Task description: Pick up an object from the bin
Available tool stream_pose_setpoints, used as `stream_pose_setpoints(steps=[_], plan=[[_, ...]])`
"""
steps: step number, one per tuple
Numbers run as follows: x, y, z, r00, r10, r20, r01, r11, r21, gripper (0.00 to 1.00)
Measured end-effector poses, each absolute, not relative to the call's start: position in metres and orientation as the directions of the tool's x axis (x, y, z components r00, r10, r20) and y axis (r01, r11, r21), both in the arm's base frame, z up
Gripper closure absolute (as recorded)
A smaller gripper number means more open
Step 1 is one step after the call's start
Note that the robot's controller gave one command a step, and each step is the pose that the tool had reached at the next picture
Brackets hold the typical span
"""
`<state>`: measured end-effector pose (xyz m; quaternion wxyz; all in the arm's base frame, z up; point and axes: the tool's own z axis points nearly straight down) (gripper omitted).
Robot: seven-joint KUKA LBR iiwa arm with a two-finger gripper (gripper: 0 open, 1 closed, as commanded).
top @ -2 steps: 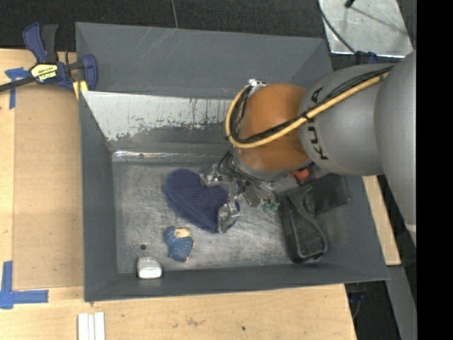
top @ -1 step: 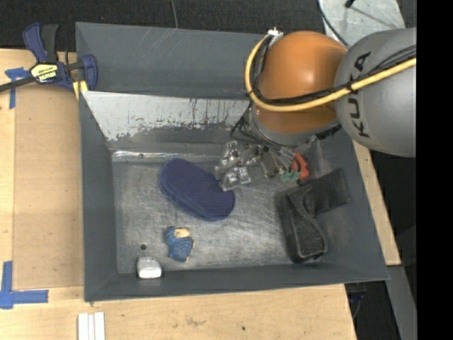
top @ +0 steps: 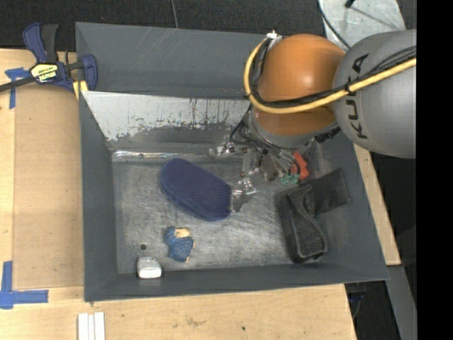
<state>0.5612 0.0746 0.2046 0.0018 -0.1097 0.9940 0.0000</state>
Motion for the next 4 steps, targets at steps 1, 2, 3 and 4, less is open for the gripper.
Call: stream_pose_setpoints(steps=[1, 2, 3, 4], plan=[[0.608, 0.091, 0.088, -0.937, -0.35, -0.008, -0.35, 0.937, -0.002, 0.0], [0.608, 0.091, 0.088, -0.937, -0.348, -0.009, -0.348, 0.937, -0.001, 1.0], [0.605, 0.085, 0.229, -0.757, -0.653, -0.01, -0.653, 0.757, -0.006, 1.0], [0.604, 0.084, 0.226, -0.758, -0.652, -0.004, -0.652, 0.758, -0.001, 0.0]])
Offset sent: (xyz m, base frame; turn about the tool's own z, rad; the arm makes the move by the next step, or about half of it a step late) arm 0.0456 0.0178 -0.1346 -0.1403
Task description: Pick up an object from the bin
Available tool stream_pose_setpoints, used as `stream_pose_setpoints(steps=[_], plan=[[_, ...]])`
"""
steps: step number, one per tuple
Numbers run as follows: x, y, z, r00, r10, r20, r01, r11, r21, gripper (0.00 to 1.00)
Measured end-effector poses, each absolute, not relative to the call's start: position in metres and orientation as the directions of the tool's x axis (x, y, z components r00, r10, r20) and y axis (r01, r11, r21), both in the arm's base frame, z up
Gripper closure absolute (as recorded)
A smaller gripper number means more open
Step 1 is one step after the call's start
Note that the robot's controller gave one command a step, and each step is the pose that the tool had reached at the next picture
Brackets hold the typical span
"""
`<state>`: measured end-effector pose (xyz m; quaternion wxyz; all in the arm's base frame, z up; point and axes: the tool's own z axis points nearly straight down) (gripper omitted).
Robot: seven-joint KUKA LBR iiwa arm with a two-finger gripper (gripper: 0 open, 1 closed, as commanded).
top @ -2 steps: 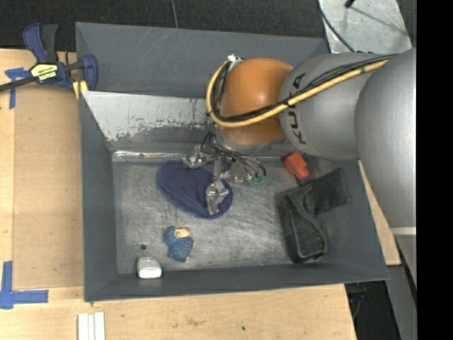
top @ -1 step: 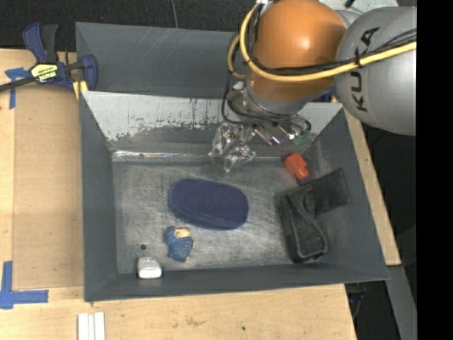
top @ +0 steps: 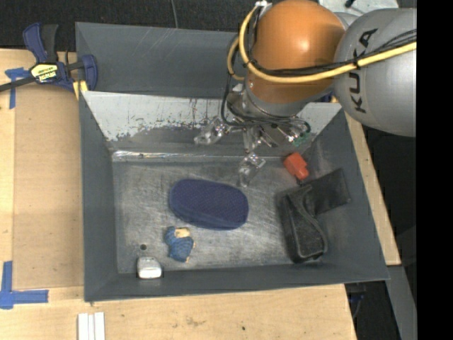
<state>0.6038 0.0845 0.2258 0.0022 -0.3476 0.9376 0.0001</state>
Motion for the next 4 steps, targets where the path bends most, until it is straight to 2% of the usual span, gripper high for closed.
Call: stream_pose_setpoints(steps=[1, 2, 3, 4], plan=[[0.611, 0.122, 0.172, -0.645, -0.764, 0.0, -0.764, 0.645, 0.002, 0.0], [0.596, 0.114, 0.103, -0.514, -0.858, -0.001, -0.858, 0.514, 0.0, 0.0], [0.568, 0.096, 0.081, -0.353, -0.935, -0.022, -0.935, 0.354, -0.021, 0.0], [0.568, 0.096, 0.081, -0.353, -0.935, -0.022, -0.935, 0.354, -0.021, 1.0]])
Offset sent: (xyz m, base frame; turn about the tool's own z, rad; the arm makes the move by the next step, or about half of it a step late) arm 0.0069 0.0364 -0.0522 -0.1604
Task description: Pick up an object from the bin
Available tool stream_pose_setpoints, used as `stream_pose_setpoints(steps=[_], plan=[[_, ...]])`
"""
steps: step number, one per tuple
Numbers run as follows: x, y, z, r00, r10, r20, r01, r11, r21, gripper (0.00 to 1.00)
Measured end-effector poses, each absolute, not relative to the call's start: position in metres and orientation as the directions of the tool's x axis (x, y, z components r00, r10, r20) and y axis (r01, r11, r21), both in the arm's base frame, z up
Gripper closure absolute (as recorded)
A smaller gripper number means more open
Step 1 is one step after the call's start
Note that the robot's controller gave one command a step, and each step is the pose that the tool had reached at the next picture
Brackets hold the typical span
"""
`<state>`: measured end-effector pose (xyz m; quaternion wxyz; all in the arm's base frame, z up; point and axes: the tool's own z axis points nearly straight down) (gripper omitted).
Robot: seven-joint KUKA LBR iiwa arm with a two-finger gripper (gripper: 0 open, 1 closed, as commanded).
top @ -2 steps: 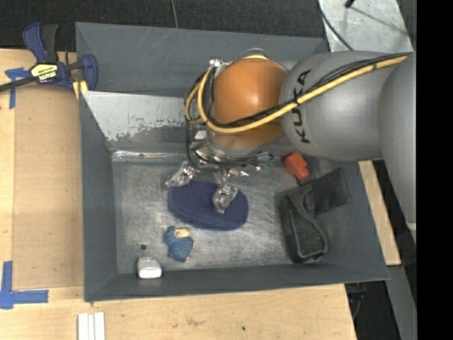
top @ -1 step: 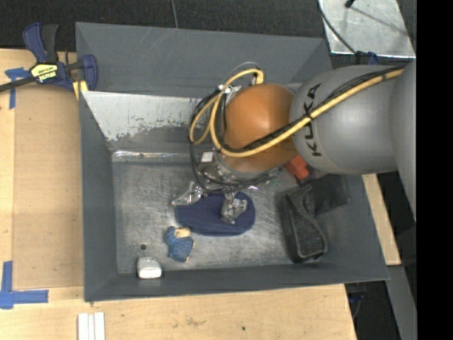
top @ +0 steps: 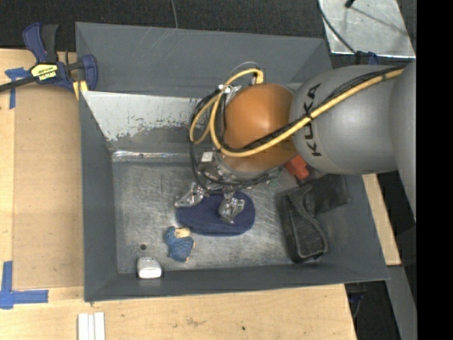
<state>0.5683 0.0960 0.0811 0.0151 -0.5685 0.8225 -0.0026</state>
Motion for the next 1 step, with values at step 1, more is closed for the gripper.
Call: stream_pose_setpoints(steps=[1], plan=[[0.5682, 0.1027, 0.2043, -0.31, -0.951, -0.007, -0.951, 0.31, -0.01, 1.0]])
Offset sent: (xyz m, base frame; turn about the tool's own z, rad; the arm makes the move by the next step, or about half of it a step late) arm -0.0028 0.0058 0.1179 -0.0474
